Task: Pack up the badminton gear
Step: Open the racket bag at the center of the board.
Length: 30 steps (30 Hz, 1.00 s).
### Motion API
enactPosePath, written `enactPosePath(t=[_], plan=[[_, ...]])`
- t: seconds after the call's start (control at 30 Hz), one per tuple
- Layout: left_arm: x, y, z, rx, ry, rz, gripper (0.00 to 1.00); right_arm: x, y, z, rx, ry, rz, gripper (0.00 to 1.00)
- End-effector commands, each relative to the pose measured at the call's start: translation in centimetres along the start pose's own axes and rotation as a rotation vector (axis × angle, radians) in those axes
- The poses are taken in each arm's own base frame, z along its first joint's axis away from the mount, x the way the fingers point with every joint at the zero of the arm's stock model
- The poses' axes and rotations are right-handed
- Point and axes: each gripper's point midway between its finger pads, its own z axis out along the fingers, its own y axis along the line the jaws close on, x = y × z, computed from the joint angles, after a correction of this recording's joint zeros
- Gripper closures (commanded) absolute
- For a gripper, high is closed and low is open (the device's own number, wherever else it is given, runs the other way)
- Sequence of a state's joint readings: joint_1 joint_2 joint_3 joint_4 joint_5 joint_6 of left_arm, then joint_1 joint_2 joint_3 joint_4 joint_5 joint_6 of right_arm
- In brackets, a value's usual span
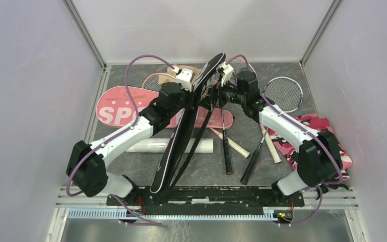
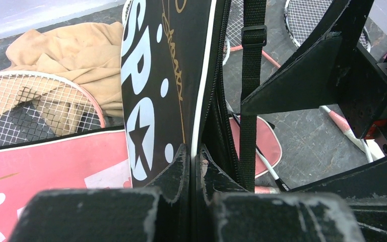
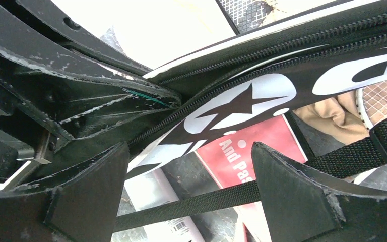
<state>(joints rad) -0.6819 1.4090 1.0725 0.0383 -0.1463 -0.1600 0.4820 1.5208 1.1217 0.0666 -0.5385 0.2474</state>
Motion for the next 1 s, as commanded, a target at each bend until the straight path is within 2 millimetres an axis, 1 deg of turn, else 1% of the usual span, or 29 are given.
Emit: enactPosePath(t=[0.0, 0.1, 0.3, 0.37, 0.5, 0.53, 0.57, 0.6, 0.63, 0.67, 0.77, 0.87, 0.9, 0.93, 0.97], plan=[[-3.1, -0.9, -0.4, 0.035, -0.104, -0.055, 0.98, -3.3, 2.2, -0.7, -0.070, -0.091, 0.002, 0.04], [-3.0, -0.9, -0.3, 0.035, -0.102, -0.056, 0.98, -3.3, 1.8, -0.9, -0.041, -0.087, 0.005, 0.04], [-3.0, -1.1, -0.3, 0.042, -0.101, -0.057, 0.98, -2.3, 1.3, -0.9, -0.016, -0.068, 0.031, 0.05], [-3.1, -1.1, -0.3, 0.046, -0.102, -0.056, 0.98, -2.0, 0.4, -0.8, 0.029, -0.051, 0.033, 0.07], [-3.1, -1.3, -0.5, 0.060, -0.102, -0.053, 0.98, -1.4, -1.8, -0.3, 0.135, -0.016, 0.024, 0.14], [-3.1, -1.4, -0.5, 0.066, -0.101, -0.052, 0.98, -0.7, -2.3, -0.3, 0.157, 0.011, 0.031, 0.17], [-3.1, -1.6, -0.6, 0.076, -0.102, -0.047, 0.98, -0.5, -2.8, -0.2, 0.176, 0.020, 0.029, 0.21], [-3.1, -1.7, -0.6, 0.084, -0.103, -0.042, 0.98, 0.0, -3.3, -0.1, 0.192, 0.034, 0.023, 0.28], [-3.0, -1.8, -0.7, 0.091, -0.103, -0.036, 0.98, 0.2, -3.7, -0.1, 0.210, 0.044, 0.016, 0.36], [-3.0, -1.8, -0.7, 0.094, -0.103, -0.031, 0.98, 0.4, -4.1, -0.2, 0.226, 0.052, 0.006, 0.46], [-3.3, -1.6, -1.0, 0.097, -0.112, -0.016, 0.98, 1.0, -5.2, -0.9, 0.282, 0.066, -0.033, 0.67], [-3.5, -1.3, -1.2, 0.086, -0.120, 0.009, 0.98, 1.3, -5.8, -1.7, 0.314, 0.067, -0.054, 0.86], [-3.5, -1.0, -1.1, 0.074, -0.121, 0.021, 0.98, 1.4, -5.9, -1.9, 0.322, 0.068, -0.062, 0.94], [-3.5, -0.8, -1.1, 0.066, -0.121, 0.033, 0.98, 1.4, -5.9, -2.1, 0.325, 0.066, -0.066, 0.99], [-3.5, -0.7, -1.1, 0.062, -0.123, 0.049, 0.98, 1.4, -5.9, -2.3, 0.324, 0.063, -0.075, 1.00]])
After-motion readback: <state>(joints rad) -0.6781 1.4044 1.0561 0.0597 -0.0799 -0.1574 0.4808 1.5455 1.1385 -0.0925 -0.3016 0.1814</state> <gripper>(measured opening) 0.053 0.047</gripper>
